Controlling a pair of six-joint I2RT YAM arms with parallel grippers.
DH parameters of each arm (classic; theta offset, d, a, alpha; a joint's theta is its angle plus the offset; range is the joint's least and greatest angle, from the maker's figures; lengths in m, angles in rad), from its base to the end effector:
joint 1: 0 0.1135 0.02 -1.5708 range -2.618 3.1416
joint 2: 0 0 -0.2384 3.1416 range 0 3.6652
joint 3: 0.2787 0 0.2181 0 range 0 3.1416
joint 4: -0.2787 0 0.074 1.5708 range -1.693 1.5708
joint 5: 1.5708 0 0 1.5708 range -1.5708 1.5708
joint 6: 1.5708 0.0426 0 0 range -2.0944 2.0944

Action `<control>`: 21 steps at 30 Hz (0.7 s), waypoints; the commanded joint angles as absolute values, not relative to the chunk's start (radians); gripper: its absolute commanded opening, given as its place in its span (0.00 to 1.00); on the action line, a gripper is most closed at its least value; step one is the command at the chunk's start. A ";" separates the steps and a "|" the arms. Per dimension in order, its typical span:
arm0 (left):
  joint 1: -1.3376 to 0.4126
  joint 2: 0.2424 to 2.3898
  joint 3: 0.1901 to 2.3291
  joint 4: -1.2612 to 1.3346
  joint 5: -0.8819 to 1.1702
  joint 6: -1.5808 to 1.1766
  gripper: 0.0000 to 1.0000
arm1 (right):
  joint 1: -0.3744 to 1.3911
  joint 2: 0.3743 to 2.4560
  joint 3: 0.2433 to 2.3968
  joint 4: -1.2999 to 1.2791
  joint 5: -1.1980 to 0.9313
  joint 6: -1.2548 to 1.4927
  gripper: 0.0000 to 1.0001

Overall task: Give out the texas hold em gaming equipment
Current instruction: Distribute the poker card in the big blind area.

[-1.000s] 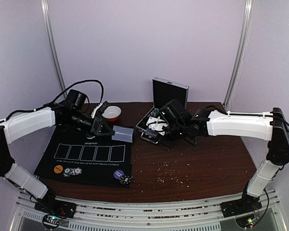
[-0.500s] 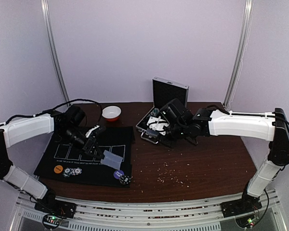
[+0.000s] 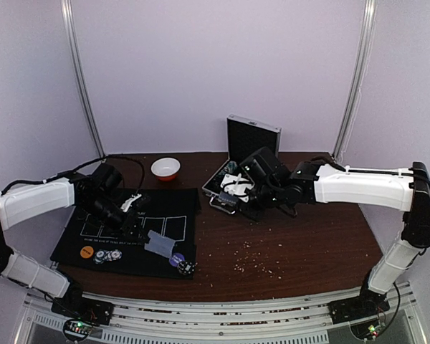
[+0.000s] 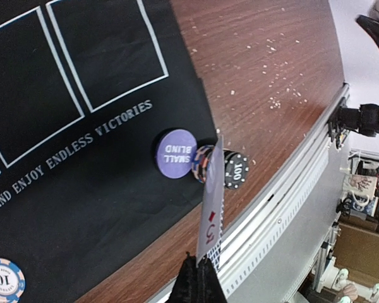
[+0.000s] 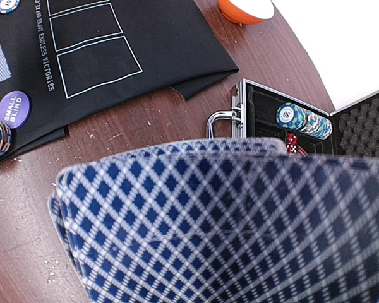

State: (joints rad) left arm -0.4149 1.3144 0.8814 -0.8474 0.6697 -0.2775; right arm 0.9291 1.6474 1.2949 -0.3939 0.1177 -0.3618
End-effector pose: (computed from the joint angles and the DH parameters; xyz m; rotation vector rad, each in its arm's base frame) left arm 0.1777 -0.1072 0.2077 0.3466 2.8853 -1.0940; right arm 0.2082 0.2703 0.2561 -1.3449 1.8851 0.1523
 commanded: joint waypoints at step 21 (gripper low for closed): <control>0.478 1.045 0.606 -0.517 0.550 -0.739 0.00 | 0.926 1.569 1.202 -0.314 0.078 -0.350 0.41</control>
